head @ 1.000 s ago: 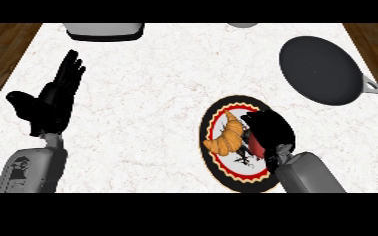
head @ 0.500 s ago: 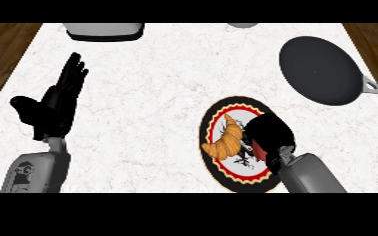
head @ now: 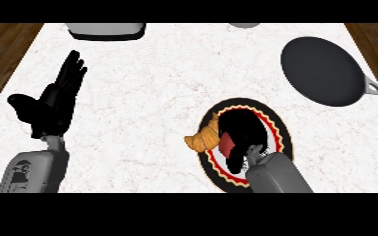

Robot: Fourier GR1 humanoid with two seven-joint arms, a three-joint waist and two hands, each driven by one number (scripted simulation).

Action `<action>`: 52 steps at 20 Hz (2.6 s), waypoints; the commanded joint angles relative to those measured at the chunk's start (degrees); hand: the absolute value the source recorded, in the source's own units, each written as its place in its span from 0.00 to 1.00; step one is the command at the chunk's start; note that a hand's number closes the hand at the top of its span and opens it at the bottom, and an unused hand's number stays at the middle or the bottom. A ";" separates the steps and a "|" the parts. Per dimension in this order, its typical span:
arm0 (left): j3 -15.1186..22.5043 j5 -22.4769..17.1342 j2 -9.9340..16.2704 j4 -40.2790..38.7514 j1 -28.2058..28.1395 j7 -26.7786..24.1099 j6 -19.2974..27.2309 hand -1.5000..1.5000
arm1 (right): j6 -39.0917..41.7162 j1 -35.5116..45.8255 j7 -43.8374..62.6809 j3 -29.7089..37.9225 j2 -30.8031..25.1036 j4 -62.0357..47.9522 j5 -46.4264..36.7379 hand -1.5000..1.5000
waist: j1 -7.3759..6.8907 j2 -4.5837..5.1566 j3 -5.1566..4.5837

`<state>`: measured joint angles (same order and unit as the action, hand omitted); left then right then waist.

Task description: Pick the bell pepper from the plate and place it in the pan

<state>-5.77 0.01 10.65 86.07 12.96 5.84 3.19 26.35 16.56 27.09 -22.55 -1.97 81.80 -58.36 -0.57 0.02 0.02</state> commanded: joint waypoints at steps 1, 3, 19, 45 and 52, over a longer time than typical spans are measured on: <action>-0.05 0.55 -0.58 -1.57 0.24 -0.34 0.71 0.50 | -9.34 2.57 6.35 -1.40 1.87 2.54 0.49 1.00 | 0.27 -0.01 -0.01; -0.80 -1.31 1.05 -0.03 -1.43 -0.36 -1.98 0.50 | -12.95 4.82 6.32 0.80 1.91 5.23 -4.90 1.00 | 0.26 -0.20 -0.03; -1.75 -0.62 1.40 -0.16 -0.03 0.60 -1.20 0.50 | -23.57 10.56 3.62 21.41 -2.74 17.20 1.46 1.00 | 0.57 -0.03 0.00; 0.83 0.04 -1.23 -1.15 4.56 -0.28 -1.38 0.50 | -53.78 28.59 -38.17 50.16 -28.78 -56.88 9.88 1.00 | -4.37 1.99 0.37; 2.87 1.73 -3.25 -1.79 3.61 -0.72 -0.14 0.50 | -38.30 29.44 -42.00 55.18 -29.38 -66.13 17.53 0.00 | -3.93 2.17 0.47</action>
<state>-3.74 0.92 8.34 84.71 16.55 5.36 2.32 -19.23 45.05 -13.62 30.54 -31.55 20.83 -43.93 -4.65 2.07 0.45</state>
